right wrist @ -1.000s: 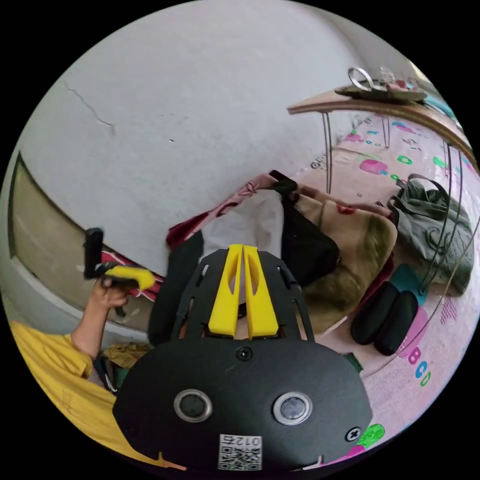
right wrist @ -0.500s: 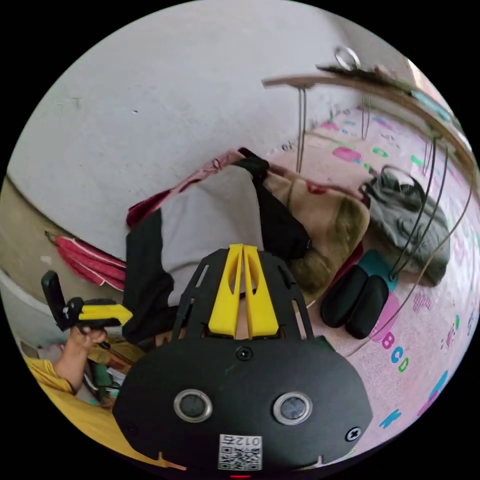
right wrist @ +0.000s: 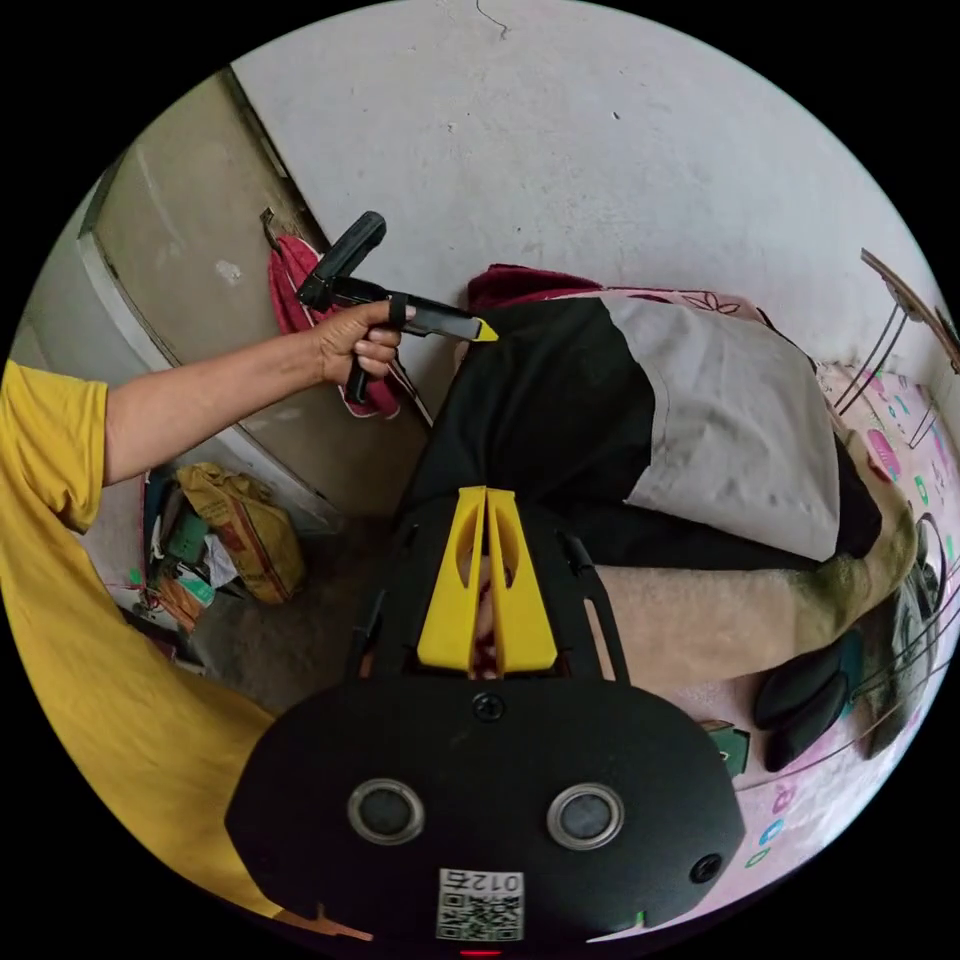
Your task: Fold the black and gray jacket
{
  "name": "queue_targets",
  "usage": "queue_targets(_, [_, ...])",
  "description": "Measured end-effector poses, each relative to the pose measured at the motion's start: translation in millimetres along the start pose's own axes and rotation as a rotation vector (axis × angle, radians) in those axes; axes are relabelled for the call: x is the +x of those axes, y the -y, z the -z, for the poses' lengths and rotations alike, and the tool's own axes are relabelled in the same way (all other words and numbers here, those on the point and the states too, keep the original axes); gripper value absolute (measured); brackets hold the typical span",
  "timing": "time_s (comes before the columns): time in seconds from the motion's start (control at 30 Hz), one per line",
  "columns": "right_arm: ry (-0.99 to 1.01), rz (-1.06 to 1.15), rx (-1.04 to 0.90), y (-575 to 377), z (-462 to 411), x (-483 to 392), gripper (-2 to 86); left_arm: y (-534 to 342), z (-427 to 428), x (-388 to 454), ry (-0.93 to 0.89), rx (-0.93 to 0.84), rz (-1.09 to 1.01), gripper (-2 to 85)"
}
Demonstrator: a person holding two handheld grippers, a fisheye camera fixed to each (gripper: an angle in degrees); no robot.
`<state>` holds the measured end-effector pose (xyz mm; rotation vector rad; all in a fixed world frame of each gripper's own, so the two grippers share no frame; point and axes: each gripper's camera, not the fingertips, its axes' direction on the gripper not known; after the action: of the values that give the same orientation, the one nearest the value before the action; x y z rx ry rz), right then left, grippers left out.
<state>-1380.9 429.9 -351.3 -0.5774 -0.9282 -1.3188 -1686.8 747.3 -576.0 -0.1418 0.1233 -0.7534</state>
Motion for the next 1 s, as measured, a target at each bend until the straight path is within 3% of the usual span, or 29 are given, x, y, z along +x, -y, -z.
queue_targets(0.27, [-0.242, -0.087, -0.088, -113, 48, -55, 0.0, -59, 22, 119, 0.157, 0.169, -0.005, -0.3])
queue_targets(0.53, [-0.571, -0.285, -0.117, -333, 148, -111, 0.0, -143, -36, 410, 0.117, 0.162, -0.486, -0.2])
queue_targets(0.6, [-0.642, -0.326, -0.094, -393, 174, -133, 0.0, -185, -63, 513, 0.074, 0.125, -0.647, -0.2])
queue_targets(0.8, [-0.811, -0.513, -0.092, -598, 258, -202, 0.0, -303, -132, 747, -0.191, -0.094, -0.877, -0.2])
queue_targets(1.0, [-0.95, -0.843, -0.062, -784, 342, -246, -0.1, -386, -186, 952, -0.38, -0.326, -1.14, -0.2])
